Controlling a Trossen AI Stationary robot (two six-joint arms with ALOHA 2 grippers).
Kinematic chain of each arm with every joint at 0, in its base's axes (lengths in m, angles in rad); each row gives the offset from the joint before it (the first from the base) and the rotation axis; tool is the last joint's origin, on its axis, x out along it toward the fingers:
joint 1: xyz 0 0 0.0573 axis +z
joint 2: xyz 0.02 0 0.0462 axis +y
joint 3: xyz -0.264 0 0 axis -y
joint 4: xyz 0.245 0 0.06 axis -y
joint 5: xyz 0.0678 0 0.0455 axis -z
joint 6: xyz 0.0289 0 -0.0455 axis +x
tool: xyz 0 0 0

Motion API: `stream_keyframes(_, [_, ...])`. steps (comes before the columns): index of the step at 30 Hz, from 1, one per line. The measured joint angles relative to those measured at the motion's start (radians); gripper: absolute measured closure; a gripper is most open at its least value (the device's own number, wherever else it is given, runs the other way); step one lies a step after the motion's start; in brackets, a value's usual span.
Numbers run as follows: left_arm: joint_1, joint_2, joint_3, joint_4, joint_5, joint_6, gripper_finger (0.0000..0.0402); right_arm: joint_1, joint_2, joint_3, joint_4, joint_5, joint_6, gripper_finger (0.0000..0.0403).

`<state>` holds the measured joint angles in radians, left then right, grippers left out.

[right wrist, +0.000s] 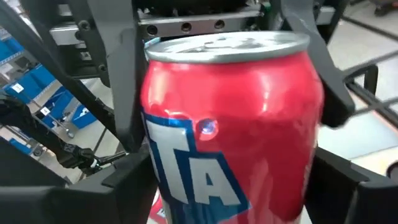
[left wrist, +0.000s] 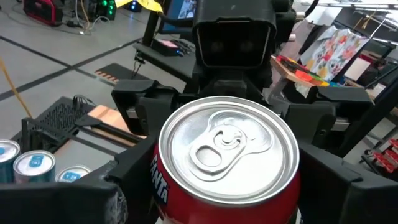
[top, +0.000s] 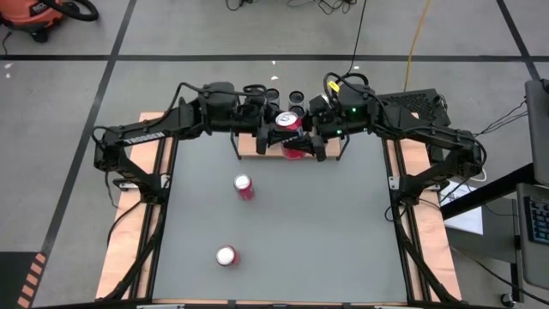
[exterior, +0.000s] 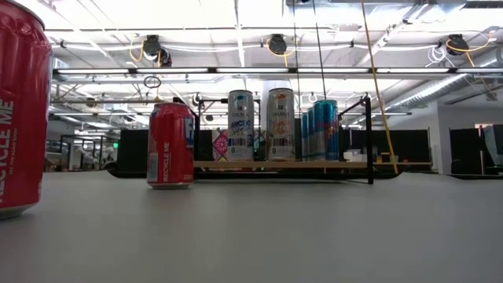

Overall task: Place canned beverage on shelf
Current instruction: Put the middle right red soda can on the shelf

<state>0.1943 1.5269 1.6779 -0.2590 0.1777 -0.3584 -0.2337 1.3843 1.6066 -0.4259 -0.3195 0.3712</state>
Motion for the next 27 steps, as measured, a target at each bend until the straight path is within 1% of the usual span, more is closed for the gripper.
stream_keyframes(6, [0.002,-0.015,-0.001,-0.006,0.001,0.032,0.0117,-0.002,-0.038,0.002,-0.129,-0.023,0.047,0.0074])
stream_keyframes(9, [0.002,-0.023,-0.001,0.007,0.002,0.107,0.0117,-0.002,-0.062,0.002,-0.245,-0.018,-0.006,0.0066])
stream_keyframes(13, [0.002,-0.037,-0.001,-0.007,-0.013,0.251,0.0117,-0.018,-0.108,0.0,-0.366,-0.018,-0.088,0.0066])
stream_keyframes(16, [0.017,-0.052,-0.001,-0.048,-0.041,0.293,0.0117,-0.045,-0.139,0.0,-0.431,-0.018,-0.146,0.0066])
stream_keyframes(19, [0.053,-0.053,0.0,-0.079,-0.05,0.294,0.0117,-0.079,-0.168,0.0,-0.472,-0.018,-0.181,0.0066])
stream_keyframes(22, [0.101,-0.053,0.0,-0.156,-0.044,0.301,0.0117,-0.109,-0.197,0.0,-0.486,-0.018,-0.197,0.0066])
stream_keyframes(25, [0.164,-0.062,0.0,-0.215,-0.007,0.362,0.0117,-0.125,-0.215,0.0,-0.476,-0.016,-0.199,0.0067])
stream_keyframes(27, [0.215,-0.074,0.0,-0.236,0.037,0.406,0.0117,-0.127,-0.224,0.0,-0.454,-0.01,-0.176,0.0067])
